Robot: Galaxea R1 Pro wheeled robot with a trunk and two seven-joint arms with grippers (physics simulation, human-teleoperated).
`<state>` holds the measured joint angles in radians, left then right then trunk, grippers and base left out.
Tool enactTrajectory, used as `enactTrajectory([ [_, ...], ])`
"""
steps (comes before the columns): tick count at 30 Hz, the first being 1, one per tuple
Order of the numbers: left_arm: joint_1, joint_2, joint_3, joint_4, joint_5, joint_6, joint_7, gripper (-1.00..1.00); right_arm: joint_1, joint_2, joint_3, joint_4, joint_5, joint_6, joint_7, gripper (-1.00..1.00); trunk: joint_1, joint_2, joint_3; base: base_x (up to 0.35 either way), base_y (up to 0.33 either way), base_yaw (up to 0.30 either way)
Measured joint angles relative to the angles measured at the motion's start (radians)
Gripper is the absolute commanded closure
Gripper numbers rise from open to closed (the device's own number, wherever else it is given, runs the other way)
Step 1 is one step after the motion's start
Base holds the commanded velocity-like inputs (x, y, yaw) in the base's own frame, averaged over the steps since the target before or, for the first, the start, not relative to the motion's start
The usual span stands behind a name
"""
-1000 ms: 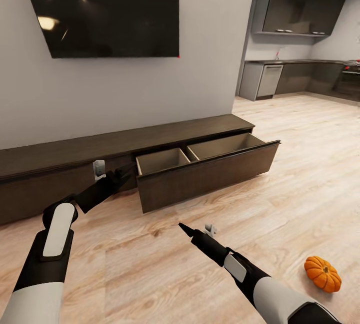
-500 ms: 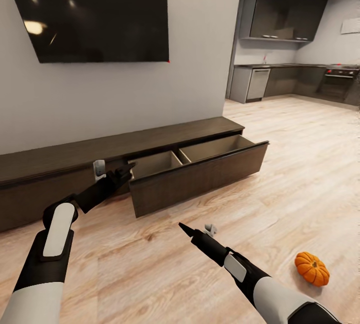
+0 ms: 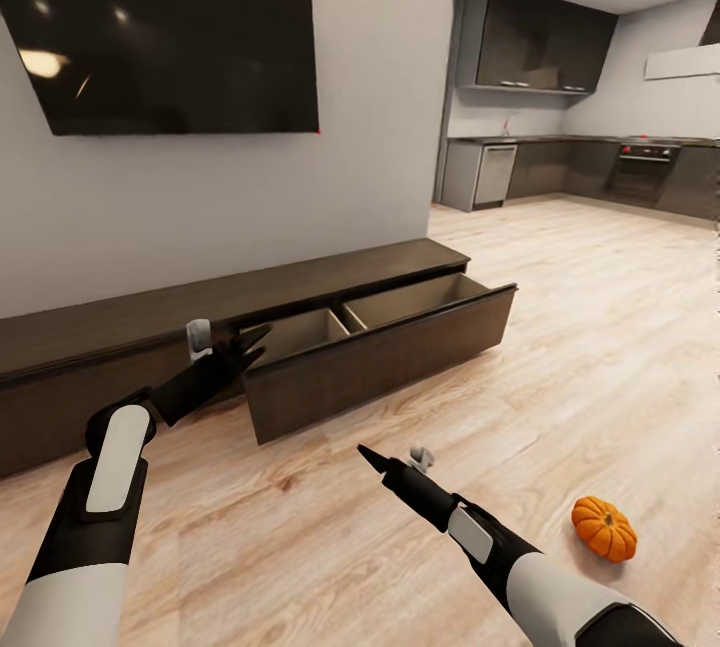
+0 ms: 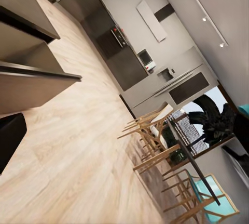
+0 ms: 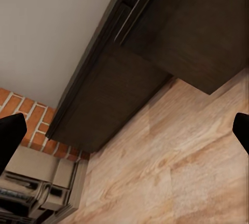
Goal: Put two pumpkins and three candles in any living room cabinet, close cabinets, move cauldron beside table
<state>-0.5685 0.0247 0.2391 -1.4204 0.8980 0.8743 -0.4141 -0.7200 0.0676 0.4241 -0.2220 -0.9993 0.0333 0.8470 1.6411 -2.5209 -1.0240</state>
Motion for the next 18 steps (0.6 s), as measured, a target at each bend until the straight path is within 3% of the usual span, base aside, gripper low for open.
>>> enactTrajectory([
  [18, 0.000, 0.000, 0.000, 0.000, 0.000, 0.000, 0.000, -1.00, 0.000, 0.000, 0.000, 0.000, 0.000, 0.000, 0.000, -1.00, 0.000, 0.000, 0.026, 0.000, 0.000, -0.122],
])
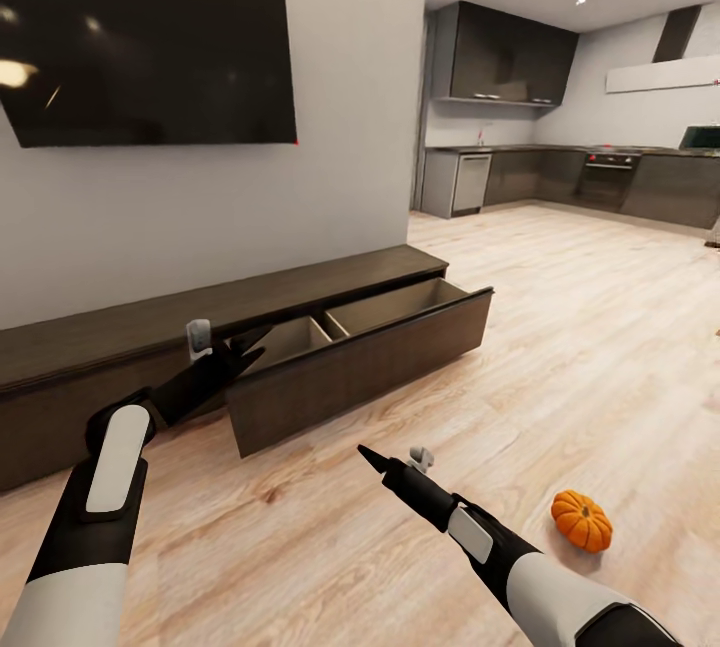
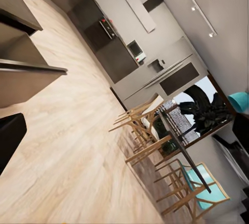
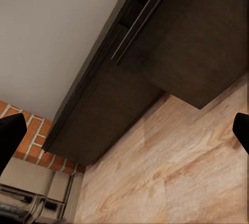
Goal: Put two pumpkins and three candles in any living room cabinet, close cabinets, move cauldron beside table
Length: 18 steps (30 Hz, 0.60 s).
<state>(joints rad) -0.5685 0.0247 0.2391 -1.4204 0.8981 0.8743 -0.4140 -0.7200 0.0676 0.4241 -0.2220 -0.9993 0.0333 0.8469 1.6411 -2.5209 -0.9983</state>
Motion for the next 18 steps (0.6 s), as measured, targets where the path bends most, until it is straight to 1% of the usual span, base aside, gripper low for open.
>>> enactTrajectory([
  [13, 0.000, 0.000, 0.000, 0.000, 0.000, 0.000, 0.000, -1.00, 0.000, 0.000, 0.000, 0.000, 0.000, 0.000, 0.000, -1.00, 0.000, 0.000, 0.018, 0.000, 0.000, -0.131],
  [18, 0.000, 0.000, 0.000, 0.000, 0.000, 0.000, 0.000, -1.00, 0.001, 0.000, 0.000, 0.005, -0.001, 0.000, 0.000, -1.00, 0.000, 0.000, 0.020, 0.000, 0.000, -0.064],
])
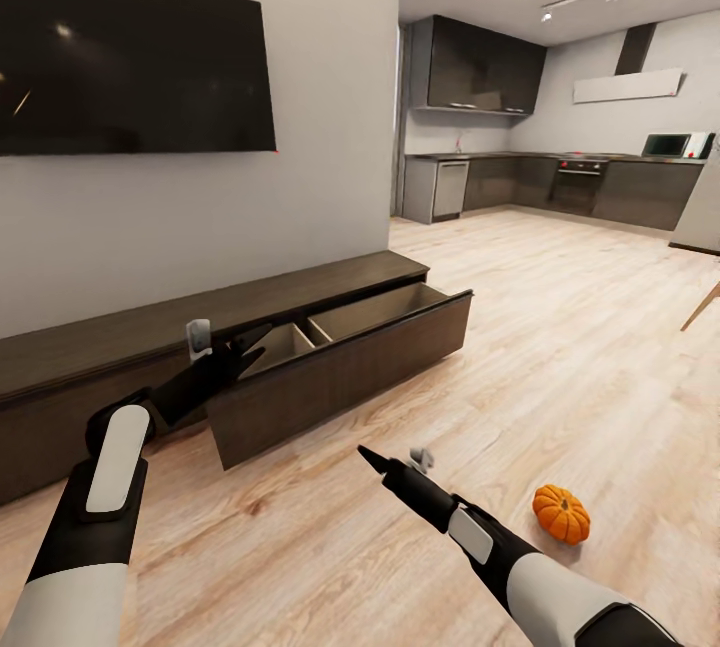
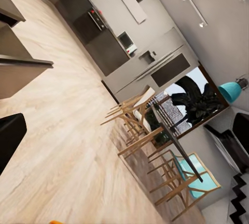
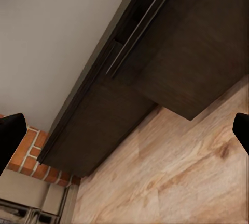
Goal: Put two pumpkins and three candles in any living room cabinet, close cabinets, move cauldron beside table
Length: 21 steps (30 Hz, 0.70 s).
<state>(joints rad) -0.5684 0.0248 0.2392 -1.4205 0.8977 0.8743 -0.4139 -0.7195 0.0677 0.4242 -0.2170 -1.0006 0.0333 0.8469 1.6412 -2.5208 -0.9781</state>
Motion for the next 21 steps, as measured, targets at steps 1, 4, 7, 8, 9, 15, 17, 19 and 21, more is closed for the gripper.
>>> enactTrajectory([
  [1, 0.000, 0.000, 0.000, 0.000, 0.000, 0.000, 0.000, -1.00, 0.000, 0.000, 0.000, 0.002, 0.000, 0.000, 0.000, -1.00, 0.000, 0.000, 0.000, 0.000, 0.000, -0.009],
  [4, 0.000, 0.000, 0.000, 0.000, 0.000, 0.000, 0.000, -1.00, 0.000, 0.000, 0.000, 0.005, 0.000, 0.000, 0.000, -1.00, 0.000, 0.000, 0.000, 0.000, 0.000, -0.006],
  [7, 0.000, 0.000, 0.000, 0.000, 0.000, 0.000, 0.000, -1.00, 0.000, 0.000, 0.000, 0.006, 0.000, 0.000, 0.000, -1.00, 0.000, 0.000, 0.000, 0.000, 0.000, -0.001],
  [8, 0.000, 0.000, 0.000, 0.000, 0.000, 0.000, 0.000, -1.00, 0.000, 0.000, 0.000, 0.007, 0.000, 0.001, 0.000, -1.00, 0.000, 0.000, 0.000, 0.000, 0.000, 0.000],
  [9, 0.000, 0.000, 0.000, 0.000, 0.000, 0.000, 0.000, -1.00, -0.001, 0.000, 0.001, 0.007, 0.000, 0.001, 0.000, -1.00, 0.000, 0.000, 0.000, 0.000, 0.000, 0.000],
  [15, 0.000, 0.000, 0.000, 0.000, 0.000, 0.000, 0.000, -1.00, 0.000, 0.000, 0.000, 0.007, 0.001, -0.004, 0.000, -1.00, 0.000, 0.000, 0.000, 0.000, 0.000, 0.000],
  [17, 0.000, 0.000, 0.000, 0.000, 0.000, 0.000, 0.000, -1.00, -0.001, 0.000, 0.000, 0.007, 0.001, -0.004, -0.001, -1.00, 0.000, 0.000, 0.000, 0.000, 0.000, 0.000],
  [19, 0.000, 0.000, 0.000, 0.000, 0.000, 0.000, 0.000, -1.00, -0.001, 0.000, 0.000, 0.007, 0.001, -0.003, -0.007, -1.00, 0.000, 0.000, 0.000, 0.000, 0.000, 0.000],
  [21, 0.000, 0.000, 0.000, 0.000, 0.000, 0.000, 0.000, -1.00, -0.001, 0.000, 0.000, 0.007, 0.002, -0.001, -0.048, -1.00, 0.000, 0.000, 0.000, 0.000, 0.000, 0.000],
])
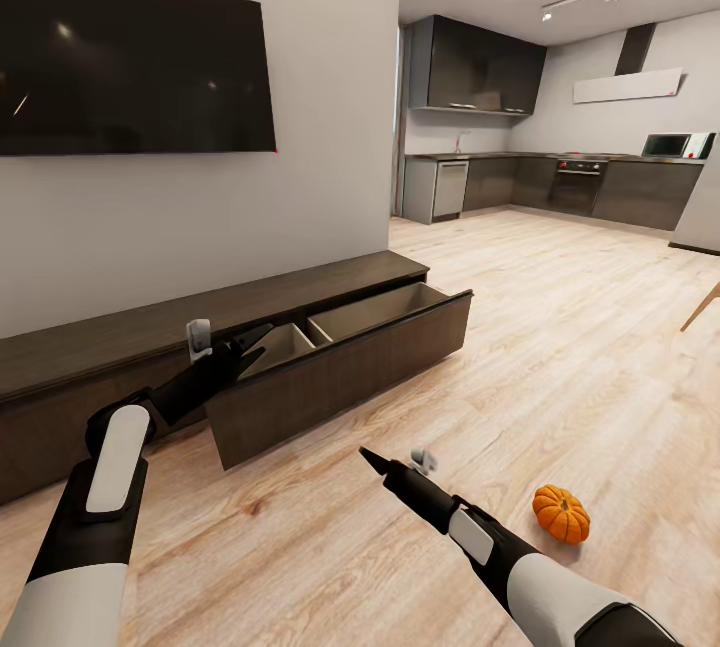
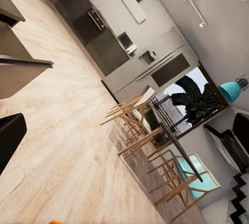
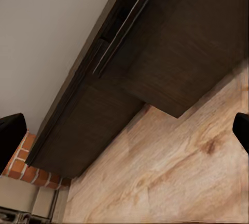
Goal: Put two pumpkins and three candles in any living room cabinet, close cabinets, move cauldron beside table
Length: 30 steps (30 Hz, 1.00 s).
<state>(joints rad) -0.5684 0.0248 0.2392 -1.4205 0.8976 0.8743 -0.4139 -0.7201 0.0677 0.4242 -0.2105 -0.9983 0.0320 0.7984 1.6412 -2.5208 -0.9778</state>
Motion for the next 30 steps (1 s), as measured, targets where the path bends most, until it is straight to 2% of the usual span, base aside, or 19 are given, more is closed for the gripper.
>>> enactTrajectory([
  [2, 0.000, 0.000, 0.000, 0.000, 0.000, 0.000, 0.000, -1.00, 0.000, 0.000, 0.001, -0.002, -0.001, -0.003, -0.070, -1.00, 0.000, 0.000, 0.000, 0.000, 0.000, 0.000],
  [7, 0.000, 0.000, 0.000, 0.000, 0.000, 0.000, -0.002, -1.00, 0.000, -0.002, -0.002, -0.007, -0.001, 0.000, -0.066, -1.00, 0.000, 0.000, 0.000, 0.000, -0.062, 0.000],
  [14, 0.000, 0.000, 0.000, -0.001, 0.000, 0.000, -0.003, -1.00, 0.000, -0.006, -0.004, -0.023, 0.000, 0.003, -0.063, -1.00, 0.000, 0.000, 0.000, 0.000, -0.234, 0.000],
  [20, 0.000, 0.000, 0.000, -0.001, 0.000, 0.001, -0.003, -1.00, 0.000, -0.011, -0.004, -0.061, -0.001, 0.021, -0.059, -1.00, 0.000, 0.000, 0.000, 0.000, -0.056, 0.000],
  [21, 0.000, 0.000, 0.000, -0.002, 0.001, 0.002, -0.005, -1.00, -0.001, -0.028, -0.005, -0.097, -0.001, 0.082, -0.061, -1.00, 0.000, 0.000, 0.000, 0.000, -0.007, 0.000],
  [25, 0.000, 0.000, 0.000, -0.004, 0.002, 0.004, -0.007, -1.00, -0.005, -0.043, -0.007, -0.126, -0.001, 0.220, -0.062, -1.00, 0.000, 0.000, 0.000, 0.000, -0.003, 0.000],
  [30, 0.000, 0.000, 0.000, -0.006, 0.002, 0.005, -0.009, -1.00, -0.007, -0.053, -0.011, -0.143, -0.002, 0.274, -0.065, -1.00, 0.000, 0.000, 0.000, 0.000, 0.000, 0.000],
])
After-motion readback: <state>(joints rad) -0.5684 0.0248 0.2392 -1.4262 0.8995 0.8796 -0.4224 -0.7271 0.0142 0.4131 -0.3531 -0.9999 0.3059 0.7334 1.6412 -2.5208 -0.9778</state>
